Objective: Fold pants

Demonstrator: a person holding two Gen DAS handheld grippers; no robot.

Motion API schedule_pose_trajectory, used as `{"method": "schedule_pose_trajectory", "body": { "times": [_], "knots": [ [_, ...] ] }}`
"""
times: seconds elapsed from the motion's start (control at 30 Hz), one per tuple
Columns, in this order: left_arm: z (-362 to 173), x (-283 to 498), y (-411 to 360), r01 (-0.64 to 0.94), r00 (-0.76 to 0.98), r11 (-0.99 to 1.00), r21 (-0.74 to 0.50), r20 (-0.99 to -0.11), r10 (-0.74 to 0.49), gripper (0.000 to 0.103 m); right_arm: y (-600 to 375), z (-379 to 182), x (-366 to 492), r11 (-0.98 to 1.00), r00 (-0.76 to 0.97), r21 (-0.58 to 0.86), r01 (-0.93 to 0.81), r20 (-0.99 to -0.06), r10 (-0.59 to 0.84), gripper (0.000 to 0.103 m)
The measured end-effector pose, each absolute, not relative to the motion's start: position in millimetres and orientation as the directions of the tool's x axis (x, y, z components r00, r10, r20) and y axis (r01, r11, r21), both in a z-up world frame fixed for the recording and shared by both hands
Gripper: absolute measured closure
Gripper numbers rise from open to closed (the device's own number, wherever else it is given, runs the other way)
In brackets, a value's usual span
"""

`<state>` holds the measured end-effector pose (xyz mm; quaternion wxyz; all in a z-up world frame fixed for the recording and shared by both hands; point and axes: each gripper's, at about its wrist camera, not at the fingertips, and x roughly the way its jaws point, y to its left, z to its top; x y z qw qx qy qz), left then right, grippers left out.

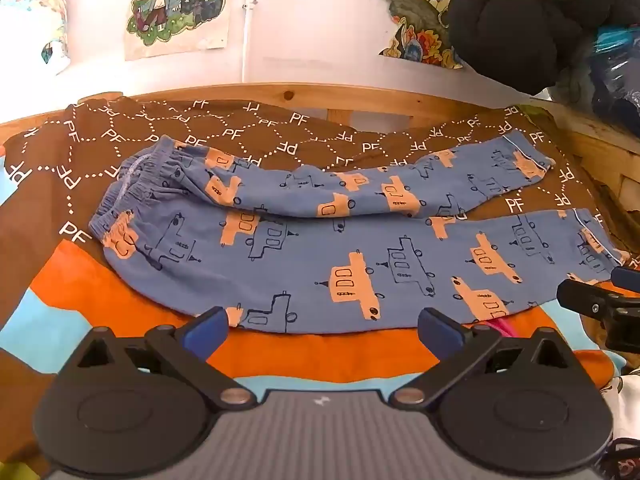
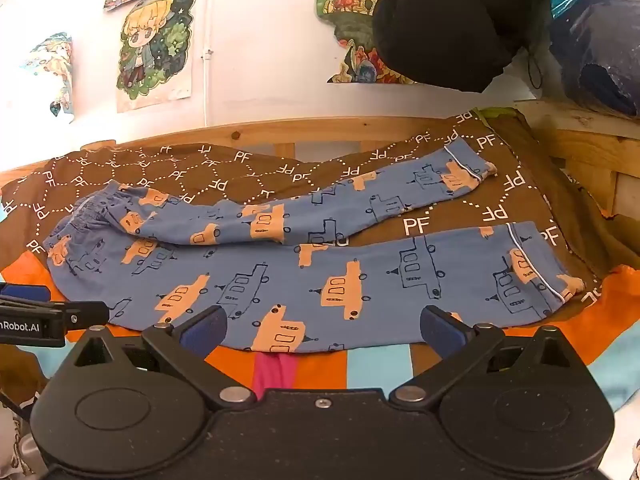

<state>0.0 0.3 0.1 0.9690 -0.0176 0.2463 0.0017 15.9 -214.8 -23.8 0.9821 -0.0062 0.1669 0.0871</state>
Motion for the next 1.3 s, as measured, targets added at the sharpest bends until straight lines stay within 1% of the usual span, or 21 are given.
{"method": "schedule_pose_trajectory", "body": {
  "times": [0.37,0.4,0.47,1.3],
  "knots": [
    [-0.3,-8.1,5.7,-0.005,0.885,0.999,-0.039,-0.466,-0.014,0.0,-213.8,-24.5,16.5,0.985,0.927,0.02,-0.17,-0.337,0.167,0.001],
    [-3.2,0.2,2.5,-0.011,0.876,0.999,-0.032,-0.482,-0.006,0.0,-213.7,-24.9,16.7,0.985,0.927,0.02,-0.169,-0.336,0.166,0.001],
    [-2.3,0.3,2.2,-0.013,0.875,0.999,-0.032,-0.484,-0.004,0.0,-214.1,-24.3,17.0,0.986,0.927,0.02,-0.168,-0.337,0.165,0.001],
    [-2.5,0.3,1.1,-0.014,0.876,1.0,-0.027,-0.483,-0.001,0.0,-217.1,-23.9,17.4,0.986,0.93,0.024,-0.163,-0.331,0.162,0.001]
  ]
}}
